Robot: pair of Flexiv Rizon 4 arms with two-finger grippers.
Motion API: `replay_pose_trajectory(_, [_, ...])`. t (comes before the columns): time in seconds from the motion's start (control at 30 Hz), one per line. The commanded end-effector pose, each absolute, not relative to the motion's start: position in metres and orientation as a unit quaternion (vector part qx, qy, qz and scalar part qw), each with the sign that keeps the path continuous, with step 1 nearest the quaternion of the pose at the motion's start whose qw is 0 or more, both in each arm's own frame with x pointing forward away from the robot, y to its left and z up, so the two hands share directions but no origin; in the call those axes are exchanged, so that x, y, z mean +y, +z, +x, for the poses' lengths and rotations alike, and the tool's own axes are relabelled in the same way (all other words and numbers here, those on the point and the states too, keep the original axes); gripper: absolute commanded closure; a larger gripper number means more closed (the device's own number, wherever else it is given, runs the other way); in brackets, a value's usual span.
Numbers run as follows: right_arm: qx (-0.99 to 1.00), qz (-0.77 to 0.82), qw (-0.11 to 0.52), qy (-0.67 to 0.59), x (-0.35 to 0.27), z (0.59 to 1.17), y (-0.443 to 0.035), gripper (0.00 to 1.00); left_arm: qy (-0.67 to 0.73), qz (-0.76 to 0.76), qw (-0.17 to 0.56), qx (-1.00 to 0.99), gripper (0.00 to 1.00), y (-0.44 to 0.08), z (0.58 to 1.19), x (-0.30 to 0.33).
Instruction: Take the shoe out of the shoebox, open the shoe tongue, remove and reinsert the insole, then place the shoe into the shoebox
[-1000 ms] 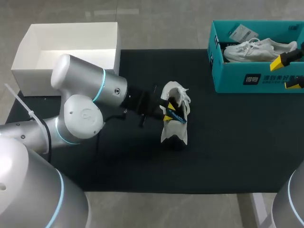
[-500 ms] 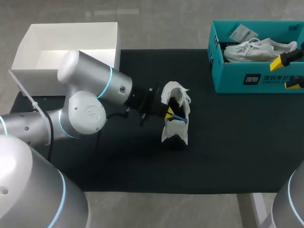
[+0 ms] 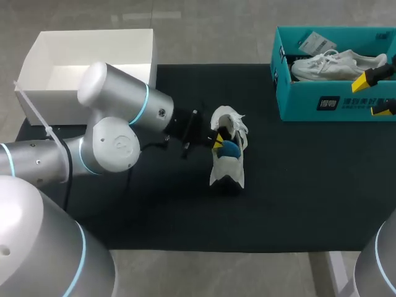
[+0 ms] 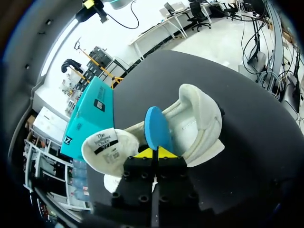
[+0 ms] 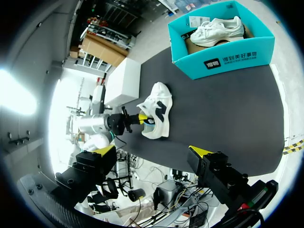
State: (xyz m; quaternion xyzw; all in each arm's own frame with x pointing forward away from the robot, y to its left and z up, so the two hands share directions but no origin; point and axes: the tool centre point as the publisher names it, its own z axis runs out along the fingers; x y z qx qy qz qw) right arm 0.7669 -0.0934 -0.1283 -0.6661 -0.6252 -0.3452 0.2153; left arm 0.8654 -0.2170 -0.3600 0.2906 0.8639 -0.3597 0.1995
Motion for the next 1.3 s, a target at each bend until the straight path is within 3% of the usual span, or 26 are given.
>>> replay_pose_trajectory(0.03, [-0.625, -0.667, 0.214, -0.344, -0.093, 0.767, -0.129, 0.00, -0.363, 0.298, 0.195, 0.861, 1.00, -0.358, 0.859, -0.217])
replay_pose_trajectory(0.1, [-0.625, -0.667, 0.214, -0.344, -0.093, 0.767, -0.129, 0.00, -0.365, 0.301, 0.193, 0.860, 1.00, -0.356, 0.855, -0.219])
replay_pose_trajectory(0.23, [-0.625, -0.667, 0.214, -0.344, -0.093, 0.767, -0.129, 0.00, -0.364, 0.308, 0.187, 0.859, 0.70, -0.355, 0.847, -0.221])
replay_pose_trajectory(0.37, [-0.625, -0.667, 0.214, -0.344, -0.093, 0.767, -0.129, 0.00, -0.351, 0.314, 0.181, 0.863, 0.62, -0.356, 0.844, -0.222])
replay_pose_trajectory(0.57, [-0.625, -0.667, 0.214, -0.344, -0.093, 0.767, -0.129, 0.00, -0.345, 0.315, 0.178, 0.866, 0.74, -0.363, 0.848, -0.224])
replay_pose_trajectory(0.6, [-0.625, -0.667, 0.214, -0.344, -0.093, 0.767, -0.129, 0.00, -0.340, 0.317, 0.177, 0.867, 0.96, -0.364, 0.848, -0.225])
replay_pose_trajectory(0.63, [-0.625, -0.667, 0.214, -0.344, -0.093, 0.767, -0.129, 0.00, -0.339, 0.318, 0.177, 0.867, 1.00, -0.365, 0.848, -0.227])
replay_pose_trajectory(1.3, [-0.625, -0.667, 0.214, -0.344, -0.093, 0.767, -0.129, 0.00, -0.326, 0.319, 0.173, 0.873, 1.00, -0.387, 0.854, -0.239])
